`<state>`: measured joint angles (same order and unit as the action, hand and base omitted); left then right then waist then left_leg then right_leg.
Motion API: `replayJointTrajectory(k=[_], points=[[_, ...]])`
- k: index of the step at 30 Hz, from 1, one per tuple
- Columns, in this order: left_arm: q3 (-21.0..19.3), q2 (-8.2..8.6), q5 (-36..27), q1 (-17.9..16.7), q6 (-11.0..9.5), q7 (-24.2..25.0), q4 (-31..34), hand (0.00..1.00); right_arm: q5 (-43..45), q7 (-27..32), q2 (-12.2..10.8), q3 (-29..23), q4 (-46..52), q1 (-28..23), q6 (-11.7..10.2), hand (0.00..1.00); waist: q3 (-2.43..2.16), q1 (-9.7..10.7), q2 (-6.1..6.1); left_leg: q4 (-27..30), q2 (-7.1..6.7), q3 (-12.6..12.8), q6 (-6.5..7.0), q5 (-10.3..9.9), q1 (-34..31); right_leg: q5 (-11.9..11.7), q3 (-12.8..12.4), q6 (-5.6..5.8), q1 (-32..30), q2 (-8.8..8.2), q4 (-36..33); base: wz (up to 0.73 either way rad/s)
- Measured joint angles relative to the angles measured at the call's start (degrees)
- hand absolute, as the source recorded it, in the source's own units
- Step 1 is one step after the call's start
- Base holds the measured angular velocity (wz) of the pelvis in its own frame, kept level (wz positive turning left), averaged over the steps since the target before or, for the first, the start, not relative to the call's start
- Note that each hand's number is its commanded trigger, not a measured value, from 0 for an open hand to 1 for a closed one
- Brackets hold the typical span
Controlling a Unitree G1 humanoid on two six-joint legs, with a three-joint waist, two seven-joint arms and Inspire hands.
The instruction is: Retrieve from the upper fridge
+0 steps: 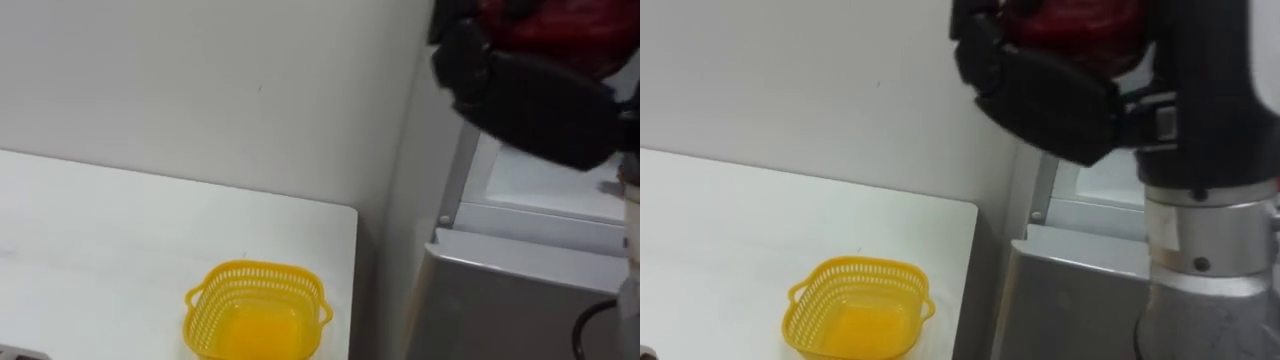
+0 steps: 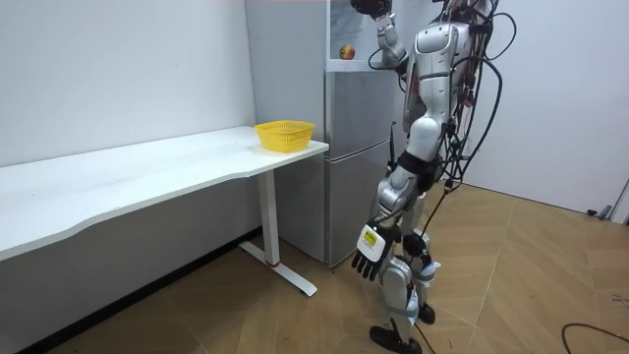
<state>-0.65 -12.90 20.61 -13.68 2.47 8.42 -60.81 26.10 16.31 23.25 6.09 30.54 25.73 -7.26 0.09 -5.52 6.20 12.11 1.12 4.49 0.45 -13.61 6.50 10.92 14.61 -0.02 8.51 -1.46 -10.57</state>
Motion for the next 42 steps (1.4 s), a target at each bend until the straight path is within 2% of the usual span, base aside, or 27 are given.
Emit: replayJointTrajectory(k=[4,7,8,11,12,13,15,22,23,26,27,30,33,39,42], points=[[1.16,-0.61,-0.16,0.69,-0.05,0.44,-1.00,0.00,2.98,-1.65,0.14,2.66,-2.37,0.07,-0.12,1.00,0.46,-1.58,0.94,0.03,-0.10,-1.00,0.03,0.07,-1.15,0.00,1.37,0.00,-0.53,-0.21,-0.13,0.13],[1.07,-1.86,-0.40,1.13,0.06,1.27,-1.16,0.00,3.69,-3.32,1.25,5.75,-7.28,0.07,-0.15,1.00,0.43,-2.88,2.59,0.60,-0.30,-2.27,-0.14,0.18,-2.27,0.00,3.12,0.00,-0.81,-0.18,-0.11,0.22],[0.94,-2.12,-0.44,1.17,0.06,1.26,-1.16,0.00,3.62,-3.97,1.74,6.54,-9.44,0.08,0.30,1.00,0.08,-3.81,3.33,0.81,-0.31,-2.49,-0.18,0.25,-2.86,0.00,3.51,0.00,-1.14,-0.18,-0.11,0.23],[0.89,-2.29,-0.36,2.06,0.04,1.24,-1.25,0.00,3.79,-4.07,2.28,7.34,-14.99,0.33,1.40,1.00,0.55,-6.42,4.85,2.14,-0.54,-4.08,-0.17,0.28,-4.20,0.00,4.41,0.00,-1.61,-0.24,-0.10,0.23],[0.89,-2.51,-0.44,2.55,0.05,1.26,-1.36,0.00,3.73,-3.70,3.10,8.61,-17.61,0.40,1.55,1.00,0.72,-7.42,5.61,2.50,-0.59,-4.72,-0.17,0.28,-4.93,0.00,4.66,0.00,-1.91,-0.24,-0.06,0.21],[0.90,-2.74,-0.44,2.89,0.06,1.30,-1.39,0.00,3.73,-3.70,3.45,9.16,-19.10,0.41,1.58,1.00,0.71,-7.69,6.00,2.63,-0.61,-4.99,-0.17,0.28,-5.28,0.00,4.91,0.00,-2.05,-0.24,-0.06,0.27],[0.89,-3.66,-0.41,3.68,0.08,1.97,-1.56,0.00,4.01,-4.53,4.39,12.64,-23.88,0.28,3.15,1.00,0.65,-8.90,7.33,3.38,-0.76,-5.89,-0.17,0.27,-6.81,0.00,5.69,0.00,-2.77,-0.25,-0.06,0.28],[-0.28,-4.74,-1.27,4.24,0.13,2.29,-1.76,0.00,3.13,-5.91,5.13,17.26,-33.08,1.09,3.55,1.00,0.88,-11.69,8.06,4.28,-1.04,-7.21,-0.16,0.27,-8.32,0.00,6.13,0.00,-3.60,-0.39,-0.03,0.11],[-0.24,-5.07,-2.64,4.16,0.12,2.24,-2.12,0.00,1.92,-6.11,5.14,18.25,-36.43,2.20,3.40,1.00,1.04,-11.95,8.14,4.33,-1.02,-7.49,-0.16,0.27,-8.47,0.00,6.65,0.00,-3.63,-0.39,0.04,0.05],[-0.27,-5.88,-4.20,4.63,0.07,1.79,-2.27,0.00,-1.20,-6.47,5.14,19.93,-46.03,4.20,3.20,1.00,1.12,-12.46,8.61,3.89,-1.04,-7.92,-0.21,0.29,-9.37,0.00,8.16,0.00,-3.98,-0.40,0.03,0.11],[-0.31,-6.16,-4.20,4.69,0.09,1.69,-2.25,0.00,-2.24,-6.57,5.17,19.92,-49.04,4.29,3.96,1.00,0.91,-13.22,8.96,3.57,-1.07,-7.96,-0.29,0.44,-9.90,0.00,8.68,0.00,-4.47,-0.47,-0.04,0.09],[-0.28,-6.33,-4.26,5.01,0.44,1.26,-2.26,0.00,-4.65,-6.56,5.22,19.91,-53.10,5.21,5.59,1.00,0.84,-13.85,9.72,3.51,-1.07,-8.01,-0.44,0.89,-11.25,-0.02,9.21,-0.03,-5.67,-0.50,-0.05,0.06],[-0.11,-6.40,-4.26,5.23,1.18,1.04,-2.22,0.00,-6.03,-6.55,5.20,19.92,-55.56,6.67,5.67,1.00,1.09,-13.90,10.02,3.63,-1.06,-8.32,-0.60,1.31,-12.47,-0.04,9.33,-0.06,-6.65,-0.45,-0.08,0.10],[1.10,-6.94,-4.30,5.67,1.11,1.24,-1.90,0.00,-6.66,-6.51,5.20,20.25,-61.83,9.09,6.09,1.00,1.60,-15.18,10.93,3.61,-1.03,-8.36,-0.73,1.90,-13.35,-0.11,9.25,-0.18,-7.60,-0.52,-0.19,0.03],[1.59,-7.26,-4.31,5.74,1.11,1.28,-1.88,0.00,-7.69,-6.51,5.20,20.25,-63.63,9.55,6.18,1.00,1.59,-15.28,11.07,3.63,-1.05,-8.49,-0.72,1.89,-14.00,-0.22,9.30,-0.37,-7.89,-0.50,-0.19,0.06]])
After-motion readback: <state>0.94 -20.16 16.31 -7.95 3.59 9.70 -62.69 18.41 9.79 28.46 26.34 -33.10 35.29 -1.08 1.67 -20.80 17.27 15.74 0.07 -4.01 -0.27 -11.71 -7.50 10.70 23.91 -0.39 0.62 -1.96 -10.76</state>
